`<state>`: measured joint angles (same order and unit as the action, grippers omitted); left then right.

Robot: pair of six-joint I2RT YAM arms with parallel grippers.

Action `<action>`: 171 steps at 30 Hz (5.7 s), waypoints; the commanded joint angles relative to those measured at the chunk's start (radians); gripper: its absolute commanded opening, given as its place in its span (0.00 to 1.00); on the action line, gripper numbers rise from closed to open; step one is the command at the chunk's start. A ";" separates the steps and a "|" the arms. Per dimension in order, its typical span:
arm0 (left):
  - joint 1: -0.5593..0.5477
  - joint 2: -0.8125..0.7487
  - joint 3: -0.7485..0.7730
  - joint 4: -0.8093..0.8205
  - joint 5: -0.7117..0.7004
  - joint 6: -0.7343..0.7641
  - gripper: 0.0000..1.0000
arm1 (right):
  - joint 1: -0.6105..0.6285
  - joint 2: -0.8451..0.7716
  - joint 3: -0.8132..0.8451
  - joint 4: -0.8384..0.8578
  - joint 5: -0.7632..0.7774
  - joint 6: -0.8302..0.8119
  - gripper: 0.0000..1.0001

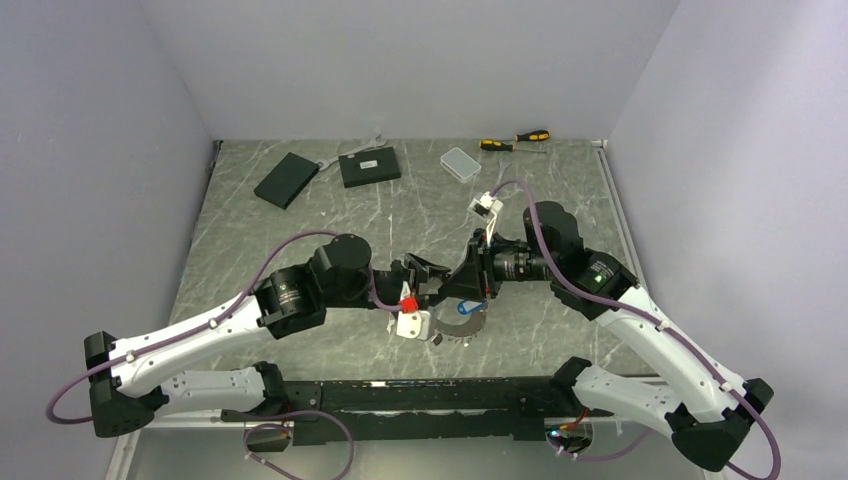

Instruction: Put the keys on the keyring

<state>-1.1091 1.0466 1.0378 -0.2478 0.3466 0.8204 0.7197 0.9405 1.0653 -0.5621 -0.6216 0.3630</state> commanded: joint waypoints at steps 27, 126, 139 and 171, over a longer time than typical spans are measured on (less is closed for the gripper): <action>-0.002 -0.045 0.045 -0.054 -0.080 0.017 0.15 | 0.004 -0.058 0.045 -0.040 -0.163 -0.238 0.00; 0.004 0.021 0.164 -0.073 0.042 -0.339 0.00 | 0.004 -0.051 0.041 -0.071 -0.024 -0.354 0.28; 0.094 -0.111 0.042 0.116 0.207 -0.417 0.00 | 0.004 -0.115 0.035 -0.013 -0.047 -0.334 0.34; 0.120 -0.136 -0.094 0.414 0.282 -0.523 0.00 | 0.004 -0.106 0.026 0.232 -0.136 -0.272 0.17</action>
<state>-0.9886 0.9142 0.9348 0.0822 0.6125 0.3222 0.7235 0.8413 1.0996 -0.4164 -0.7387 0.0933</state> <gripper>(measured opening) 0.014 0.270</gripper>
